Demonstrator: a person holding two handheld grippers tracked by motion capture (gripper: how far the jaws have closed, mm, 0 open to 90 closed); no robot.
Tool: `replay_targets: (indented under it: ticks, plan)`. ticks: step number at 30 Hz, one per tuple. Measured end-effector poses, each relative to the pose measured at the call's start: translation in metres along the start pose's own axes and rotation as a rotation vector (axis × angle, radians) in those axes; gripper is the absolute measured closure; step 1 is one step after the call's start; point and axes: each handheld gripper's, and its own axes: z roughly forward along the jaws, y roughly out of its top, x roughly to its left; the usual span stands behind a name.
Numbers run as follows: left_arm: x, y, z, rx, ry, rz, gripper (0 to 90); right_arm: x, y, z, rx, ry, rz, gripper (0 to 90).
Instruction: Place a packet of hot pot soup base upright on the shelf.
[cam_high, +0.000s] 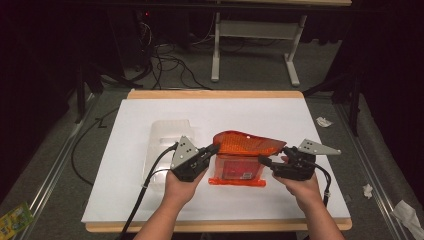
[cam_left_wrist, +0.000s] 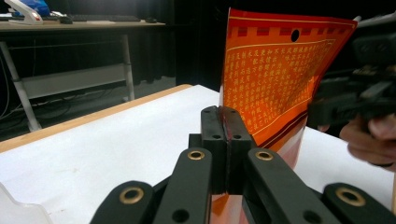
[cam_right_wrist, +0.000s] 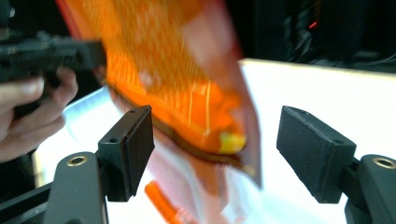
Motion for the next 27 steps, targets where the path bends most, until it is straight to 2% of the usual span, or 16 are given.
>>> replay_targets:
  ticks: [2, 3, 6, 8, 11, 16, 18, 19, 20, 21, 25, 27]
  plan:
    - [0.0, 0.0, 0.0, 0.001, 0.0, 0.0, 90.0, 0.0, -0.001, 0.003, 0.02, 0.013, -0.003, 30.8]
    - [0.001, 0.0, 0.0, 0.002, 0.001, -0.001, 90.0, 0.001, -0.005, 0.011, 0.07, 0.05, -0.017, 36.2]
    - [0.002, 0.0, 0.0, 0.005, 0.004, -0.002, 90.0, 0.002, -0.006, 0.014, 0.082, 0.062, -0.024, 40.5]
    - [0.002, 0.0, 0.0, 0.005, 0.002, 0.002, 89.9, 0.0, -0.006, 0.014, 0.097, 0.064, -0.038, 48.0]
    - [0.002, 0.0, 0.0, 0.007, 0.003, 0.005, 89.7, 0.0, -0.008, 0.015, 0.126, 0.072, -0.066, 51.9]
    - [0.001, 0.002, 0.001, 0.021, 0.031, 0.019, 88.4, 0.001, -0.009, 0.015, 0.127, 0.086, -0.076, 58.6]
    - [0.004, 0.003, 0.001, 0.039, 0.066, 0.012, 80.4, 0.002, -0.01, 0.013, 0.123, 0.097, -0.094, 64.7]
    - [0.004, 0.003, 0.001, 0.039, 0.066, 0.012, 76.0, 0.002, -0.01, 0.013, 0.123, 0.097, -0.094, 64.7]
    - [0.006, 0.004, 0.0, 0.051, 0.078, 0.006, 76.0, 0.002, -0.011, 0.012, 0.123, 0.102, -0.1, 67.5]
    - [0.01, 0.004, -0.003, 0.069, 0.091, 0.008, 65.6, 0.002, -0.011, 0.011, 0.119, 0.126, -0.087, 70.8]
    - [0.015, 0.004, -0.011, 0.093, 0.11, 0.015, 53.7, 0.0, -0.012, 0.01, 0.113, 0.131, -0.073, 71.7]
    - [0.021, 0.0, -0.023, 0.113, 0.127, 0.016, 50.8, 0.001, -0.013, 0.01, 0.11, 0.128, -0.067, 71.8]
